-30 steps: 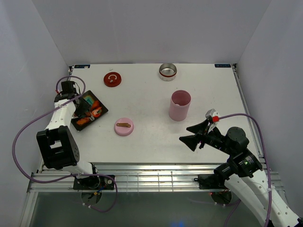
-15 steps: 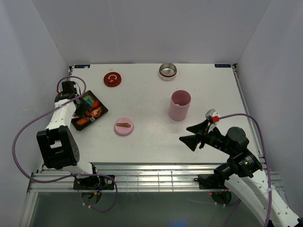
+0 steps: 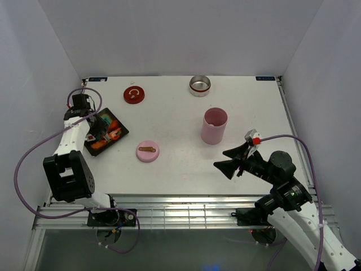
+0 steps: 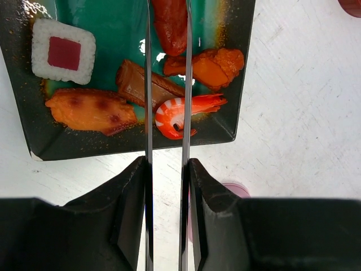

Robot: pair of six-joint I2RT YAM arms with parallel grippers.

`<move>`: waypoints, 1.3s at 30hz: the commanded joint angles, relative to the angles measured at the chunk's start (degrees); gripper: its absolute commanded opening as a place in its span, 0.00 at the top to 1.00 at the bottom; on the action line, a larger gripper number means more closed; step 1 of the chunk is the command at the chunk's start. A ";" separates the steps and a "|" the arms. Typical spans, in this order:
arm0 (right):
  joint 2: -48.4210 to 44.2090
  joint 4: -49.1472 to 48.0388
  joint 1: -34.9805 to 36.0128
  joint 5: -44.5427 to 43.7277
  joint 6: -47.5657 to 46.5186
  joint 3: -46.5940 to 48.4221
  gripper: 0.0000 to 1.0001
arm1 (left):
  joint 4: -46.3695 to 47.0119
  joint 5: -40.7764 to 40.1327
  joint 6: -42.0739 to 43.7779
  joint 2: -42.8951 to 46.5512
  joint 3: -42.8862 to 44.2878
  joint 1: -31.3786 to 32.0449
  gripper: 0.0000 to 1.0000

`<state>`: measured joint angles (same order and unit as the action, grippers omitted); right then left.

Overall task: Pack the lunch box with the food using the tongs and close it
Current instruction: Pick up the fake food from the plate.

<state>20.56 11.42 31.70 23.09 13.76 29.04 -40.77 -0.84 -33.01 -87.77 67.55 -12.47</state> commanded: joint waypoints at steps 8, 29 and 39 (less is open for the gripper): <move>2.11 -1.49 0.38 -4.28 -0.05 2.87 0.26 | 0.17 -0.47 2.25 3.13 3.29 0.52 1.00; 7.30 -0.26 0.38 -10.17 0.92 5.68 0.27 | -0.10 3.99 8.84 11.91 5.66 0.95 1.00; 7.83 2.46 0.38 -15.35 0.74 8.67 0.26 | 5.34 9.63 8.76 18.85 7.42 20.61 1.00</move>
<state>28.97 13.72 31.70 10.98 14.57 34.48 -41.06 4.40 -23.86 -74.00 72.12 1.93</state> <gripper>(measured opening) 0.736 0.414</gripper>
